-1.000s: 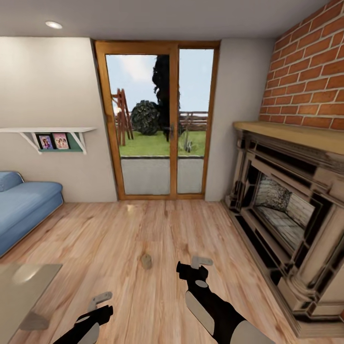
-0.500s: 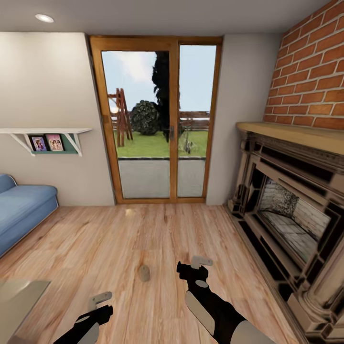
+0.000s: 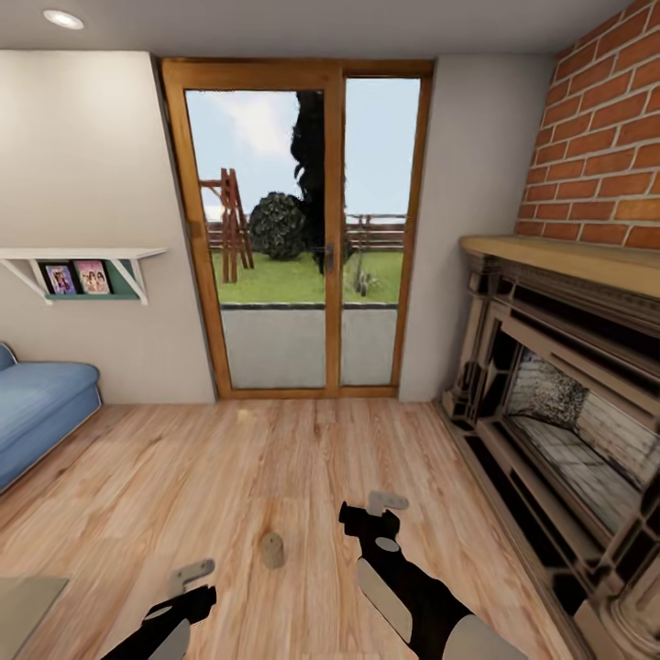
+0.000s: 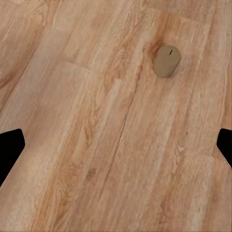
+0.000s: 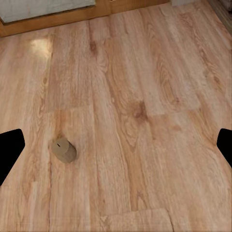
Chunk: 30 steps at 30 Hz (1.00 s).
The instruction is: Place each of the two pumpkins and all three candles from the living room inside a cabinet in the living room (use any cabinet), then make sure every cabinet is closed, and position the cauldron so it is next to a table in the living room.
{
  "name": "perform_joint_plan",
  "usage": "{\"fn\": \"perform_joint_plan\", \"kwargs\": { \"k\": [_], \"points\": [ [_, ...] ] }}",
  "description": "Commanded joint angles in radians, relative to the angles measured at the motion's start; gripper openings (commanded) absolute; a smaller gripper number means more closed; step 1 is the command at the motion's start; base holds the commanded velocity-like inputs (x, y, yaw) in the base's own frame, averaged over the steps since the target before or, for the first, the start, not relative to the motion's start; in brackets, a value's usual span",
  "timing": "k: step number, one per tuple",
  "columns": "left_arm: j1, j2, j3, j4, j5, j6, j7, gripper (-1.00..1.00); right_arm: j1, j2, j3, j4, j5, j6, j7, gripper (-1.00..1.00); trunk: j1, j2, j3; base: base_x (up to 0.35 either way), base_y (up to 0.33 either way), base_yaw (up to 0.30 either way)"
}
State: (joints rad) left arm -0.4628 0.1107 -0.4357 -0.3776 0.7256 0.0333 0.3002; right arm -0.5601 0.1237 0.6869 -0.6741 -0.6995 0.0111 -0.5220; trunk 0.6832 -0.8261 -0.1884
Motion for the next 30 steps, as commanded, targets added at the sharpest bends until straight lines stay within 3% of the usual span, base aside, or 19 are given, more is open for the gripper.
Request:
{"fn": "perform_joint_plan", "kwargs": {
  "k": [1,30],
  "points": [
    [-0.001,0.001,-0.008,-0.003,0.006,0.004,0.008,1.0,-0.001,0.0,0.005,-0.001,-0.006,0.001,-0.007,1.0,0.001,-0.001,-0.002,0.33,0.0,0.0],
    [-0.001,0.001,-0.008,-0.003,0.006,0.004,0.008,1.0,-0.001,0.005,0.005,-0.001,-0.005,0.001,-0.007,1.0,0.001,-0.001,-0.002,0.33,0.0,0.0]
  ]
}}
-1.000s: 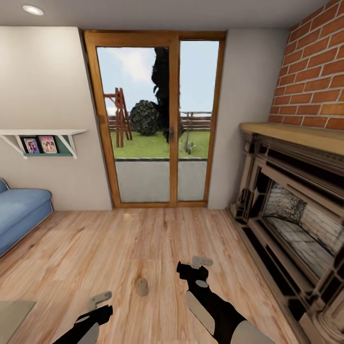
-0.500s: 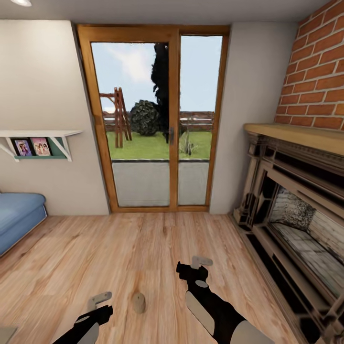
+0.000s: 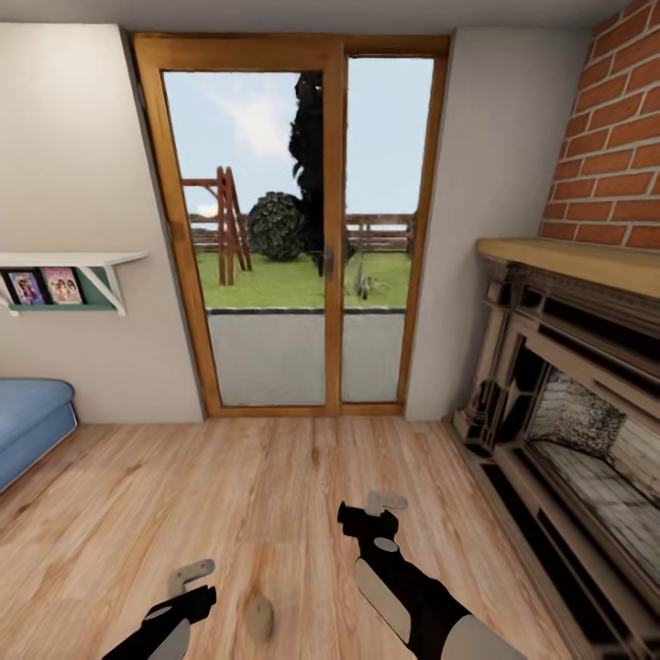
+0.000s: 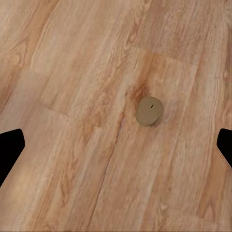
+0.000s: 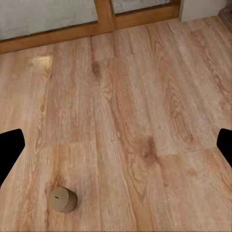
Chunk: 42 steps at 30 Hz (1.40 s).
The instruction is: Place each of the two pumpkins and all three candles from the living room inside a cabinet in the living room (use any cabinet), then make sure every cabinet is closed, and position the cauldron so it is next to a table in the living room.
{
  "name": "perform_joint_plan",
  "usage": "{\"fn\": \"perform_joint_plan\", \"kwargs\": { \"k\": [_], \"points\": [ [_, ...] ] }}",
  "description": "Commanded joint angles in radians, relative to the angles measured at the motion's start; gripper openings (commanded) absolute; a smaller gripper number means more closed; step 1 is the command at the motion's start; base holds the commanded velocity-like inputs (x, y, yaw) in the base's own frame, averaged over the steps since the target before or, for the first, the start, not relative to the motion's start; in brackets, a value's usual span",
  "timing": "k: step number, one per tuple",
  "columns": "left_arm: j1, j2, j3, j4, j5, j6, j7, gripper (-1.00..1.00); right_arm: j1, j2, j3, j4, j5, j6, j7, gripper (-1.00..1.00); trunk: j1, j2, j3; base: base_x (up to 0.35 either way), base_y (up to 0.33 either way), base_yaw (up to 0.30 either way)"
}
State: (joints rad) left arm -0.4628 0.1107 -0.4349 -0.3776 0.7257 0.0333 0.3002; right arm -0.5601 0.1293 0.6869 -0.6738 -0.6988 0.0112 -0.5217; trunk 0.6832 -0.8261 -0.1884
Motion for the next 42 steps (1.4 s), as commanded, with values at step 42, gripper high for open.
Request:
{"fn": "perform_joint_plan", "kwargs": {
  "k": [42],
  "points": [
    [0.0,-0.002,-0.013,-0.007,0.006,0.002,0.004,1.0,-0.001,-0.008,0.005,-0.003,-0.003,0.0,-0.006,1.0,0.031,-0.057,-0.027,0.171,0.0,0.0]
  ]
}}
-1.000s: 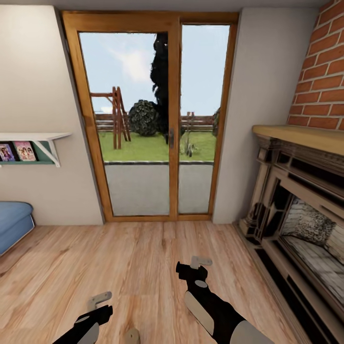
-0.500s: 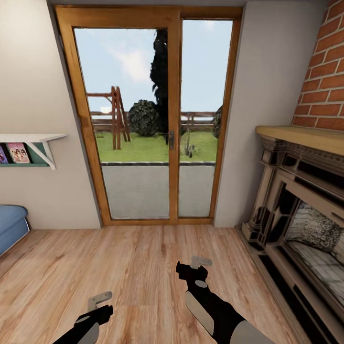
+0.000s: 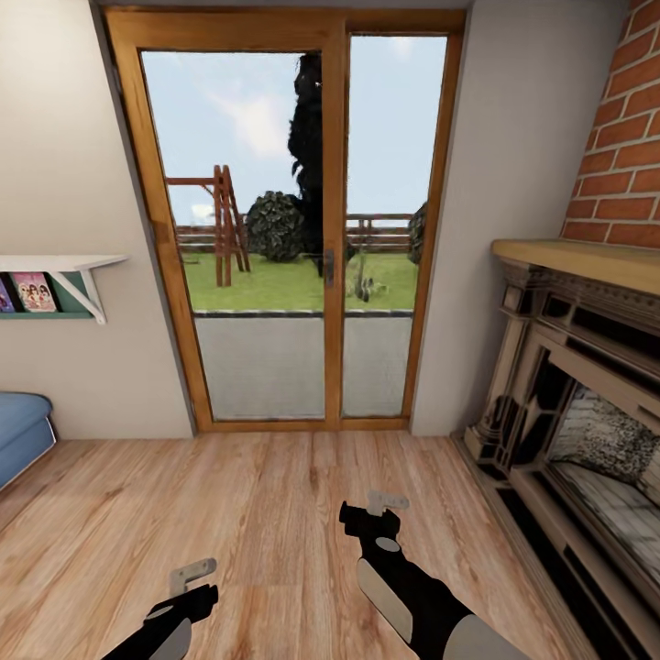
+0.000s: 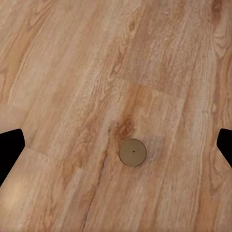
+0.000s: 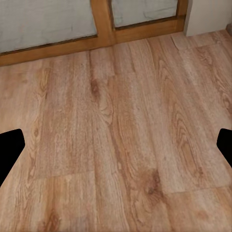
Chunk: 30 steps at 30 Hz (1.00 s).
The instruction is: Place each of the two pumpkins and all three candles from the living room inside a cabinet in the living room (use any cabinet), then make sure every cabinet is closed, and position the cauldron so it is next to a table in the living room.
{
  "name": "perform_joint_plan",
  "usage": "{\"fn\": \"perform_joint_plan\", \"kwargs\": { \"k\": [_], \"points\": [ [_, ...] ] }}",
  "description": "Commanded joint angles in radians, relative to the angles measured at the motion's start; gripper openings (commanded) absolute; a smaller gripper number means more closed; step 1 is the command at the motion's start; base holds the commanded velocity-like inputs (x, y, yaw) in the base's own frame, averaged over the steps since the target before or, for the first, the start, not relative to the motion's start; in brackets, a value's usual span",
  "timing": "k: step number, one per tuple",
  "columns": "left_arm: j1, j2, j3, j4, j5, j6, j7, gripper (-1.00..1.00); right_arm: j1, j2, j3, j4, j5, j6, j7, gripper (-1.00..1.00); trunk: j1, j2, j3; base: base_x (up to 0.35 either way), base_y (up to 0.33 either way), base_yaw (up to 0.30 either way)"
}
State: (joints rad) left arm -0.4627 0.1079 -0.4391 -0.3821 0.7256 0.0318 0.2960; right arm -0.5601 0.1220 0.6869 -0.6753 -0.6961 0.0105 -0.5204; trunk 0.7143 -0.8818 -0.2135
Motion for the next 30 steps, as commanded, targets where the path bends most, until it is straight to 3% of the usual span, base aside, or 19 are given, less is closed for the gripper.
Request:
{"fn": "perform_joint_plan", "kwargs": {
  "k": [1,9,16,30],
  "points": [
    [-0.001,0.001,-0.009,-0.003,0.006,0.003,0.008,1.0,-0.001,-0.001,0.005,-0.001,-0.005,0.001,-0.007,1.0,0.004,-0.008,-0.005,0.0,0.0,0.0],
    [-0.001,-0.025,-0.013,0.0,0.002,0.004,0.008,1.0,-0.001,-0.001,0.005,-0.003,-0.005,0.002,0.04,1.0,0.035,-0.064,-0.03,0.0,0.0,0.0],
    [-0.001,-0.027,-0.065,0.0,0.003,0.004,0.008,1.0,-0.001,-0.001,0.005,-0.003,-0.005,0.0,0.056,1.0,0.062,-0.113,-0.052,0.0,0.0,0.0],
    [-0.001,-0.027,-0.072,0.0,0.003,0.004,0.008,1.0,-0.001,-0.001,0.005,-0.003,-0.005,0.001,0.057,1.0,0.115,-0.211,-0.096,0.0,0.0,0.0]
  ]
}}
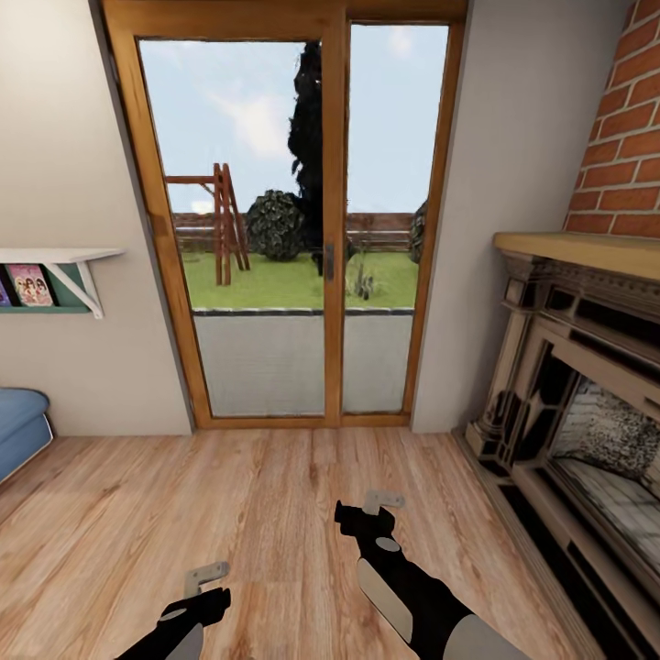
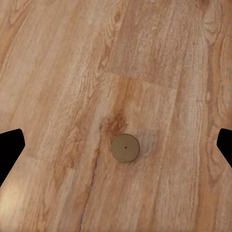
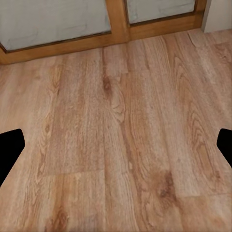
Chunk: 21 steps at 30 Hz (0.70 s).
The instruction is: Place each of the two pumpkins and all three candles from the living room inside a cabinet in the living room (use any cabinet), then make sure every cabinet is closed, and position the cauldron so it is next to a table in the living room.
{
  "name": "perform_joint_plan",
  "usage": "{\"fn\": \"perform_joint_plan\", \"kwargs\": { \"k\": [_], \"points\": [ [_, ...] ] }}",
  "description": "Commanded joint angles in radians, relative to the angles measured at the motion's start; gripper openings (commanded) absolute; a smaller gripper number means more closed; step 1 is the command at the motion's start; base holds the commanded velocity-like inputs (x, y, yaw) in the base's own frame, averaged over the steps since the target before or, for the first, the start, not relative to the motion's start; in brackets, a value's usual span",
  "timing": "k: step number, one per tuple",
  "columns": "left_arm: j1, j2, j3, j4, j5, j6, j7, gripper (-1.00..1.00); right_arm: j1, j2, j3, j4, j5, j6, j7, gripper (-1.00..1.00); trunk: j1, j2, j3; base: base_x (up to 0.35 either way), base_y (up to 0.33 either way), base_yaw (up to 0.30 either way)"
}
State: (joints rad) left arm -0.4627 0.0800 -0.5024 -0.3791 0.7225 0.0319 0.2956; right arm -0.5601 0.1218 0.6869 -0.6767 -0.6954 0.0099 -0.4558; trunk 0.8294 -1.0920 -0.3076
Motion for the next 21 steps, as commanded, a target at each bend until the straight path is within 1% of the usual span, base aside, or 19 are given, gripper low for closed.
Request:
{"fn": "perform_joint_plan", "kwargs": {
  "k": [1,21],
  "points": [
    [-0.001,0.001,-0.008,-0.003,0.006,0.003,0.008,1.0,-0.001,-0.001,0.005,-0.001,-0.006,0.001,-0.008,1.0,0.004,-0.008,-0.005,0.0,0.0,0.0],
    [-0.001,0.0,-0.008,-0.002,0.006,0.003,0.008,1.0,-0.001,-0.001,0.005,0.0,-0.006,0.001,-0.007,1.0,0.081,-0.148,-0.067,0.0,0.0,0.0]
  ]
}}
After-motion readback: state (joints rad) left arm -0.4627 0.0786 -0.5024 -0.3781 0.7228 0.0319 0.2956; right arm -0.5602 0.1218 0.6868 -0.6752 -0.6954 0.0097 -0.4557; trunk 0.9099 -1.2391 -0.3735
